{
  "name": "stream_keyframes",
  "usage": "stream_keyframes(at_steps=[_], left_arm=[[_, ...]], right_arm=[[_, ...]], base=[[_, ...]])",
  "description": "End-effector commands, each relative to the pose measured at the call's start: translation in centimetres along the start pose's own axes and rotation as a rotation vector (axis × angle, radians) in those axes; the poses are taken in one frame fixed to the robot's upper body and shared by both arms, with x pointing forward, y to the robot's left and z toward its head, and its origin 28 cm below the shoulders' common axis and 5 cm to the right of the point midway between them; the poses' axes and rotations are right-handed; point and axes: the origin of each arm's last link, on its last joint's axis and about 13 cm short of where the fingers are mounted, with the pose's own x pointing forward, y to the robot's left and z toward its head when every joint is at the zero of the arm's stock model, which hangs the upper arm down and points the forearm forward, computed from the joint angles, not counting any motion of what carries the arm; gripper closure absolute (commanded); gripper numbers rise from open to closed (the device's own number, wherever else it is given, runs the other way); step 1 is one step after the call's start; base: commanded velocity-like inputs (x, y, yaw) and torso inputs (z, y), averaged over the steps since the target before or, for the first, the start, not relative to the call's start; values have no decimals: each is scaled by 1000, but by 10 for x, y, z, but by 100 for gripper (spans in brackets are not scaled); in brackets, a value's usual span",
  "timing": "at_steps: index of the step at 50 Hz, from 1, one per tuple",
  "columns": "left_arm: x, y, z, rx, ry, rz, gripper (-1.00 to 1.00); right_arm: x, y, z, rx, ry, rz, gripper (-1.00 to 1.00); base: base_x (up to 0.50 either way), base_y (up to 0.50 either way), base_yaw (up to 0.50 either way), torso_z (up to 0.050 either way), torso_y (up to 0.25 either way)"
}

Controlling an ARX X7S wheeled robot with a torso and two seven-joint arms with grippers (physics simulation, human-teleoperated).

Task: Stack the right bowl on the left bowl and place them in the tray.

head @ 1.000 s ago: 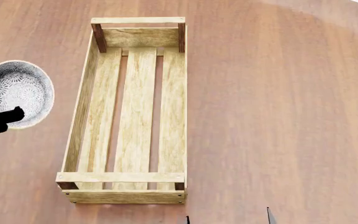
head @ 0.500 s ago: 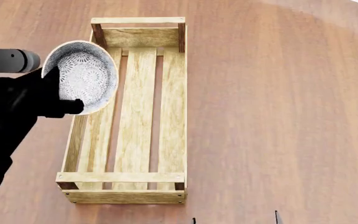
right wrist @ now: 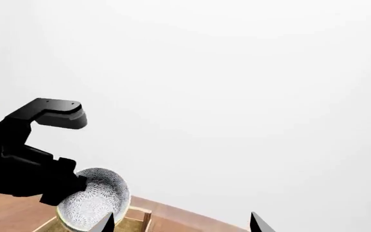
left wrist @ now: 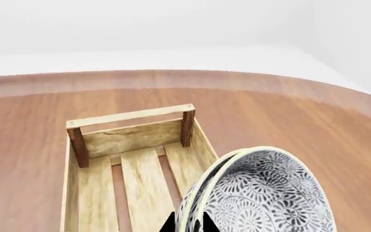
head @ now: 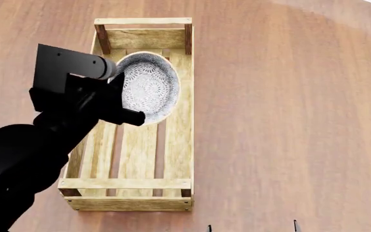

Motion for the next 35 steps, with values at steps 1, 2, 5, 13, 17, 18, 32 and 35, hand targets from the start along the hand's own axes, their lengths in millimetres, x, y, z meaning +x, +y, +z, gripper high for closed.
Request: stream_keyframes(at_steps=[1, 2, 5, 13, 17, 18, 32, 35], left_arm=[[29, -11, 11, 69, -20, -29, 100], [31, -11, 11, 73, -18, -26, 100], [38, -12, 10, 77, -7, -22, 100], [50, -12, 5, 123, 7, -4, 100], [54, -11, 3, 125, 14, 5, 100], [54, -11, 2, 126, 15, 7, 100], [62, -7, -8, 110, 52, 28, 100], [63, -5, -10, 98, 62, 35, 100]], right_arm=[[2, -4, -2, -27, -6, -14, -100], [1, -4, -3, -27, -5, -16, -100], [1, -4, -4, -27, -1, -20, -100], [1, -7, -7, -31, 10, -29, -100], [2, -7, -8, -32, 11, -27, -100], [2, -7, -8, -32, 12, -27, -100], [3, -7, -10, -32, 15, -26, -100], [3, -7, -11, -32, 17, -24, -100]], base=[[0, 0, 0, 0, 0], [0, 0, 0, 0, 10], [0, 0, 0, 0, 0], [0, 0, 0, 0, 1], [0, 0, 0, 0, 0], [0, 0, 0, 0, 0], [0, 0, 0, 1, 1], [0, 0, 0, 0, 3]])
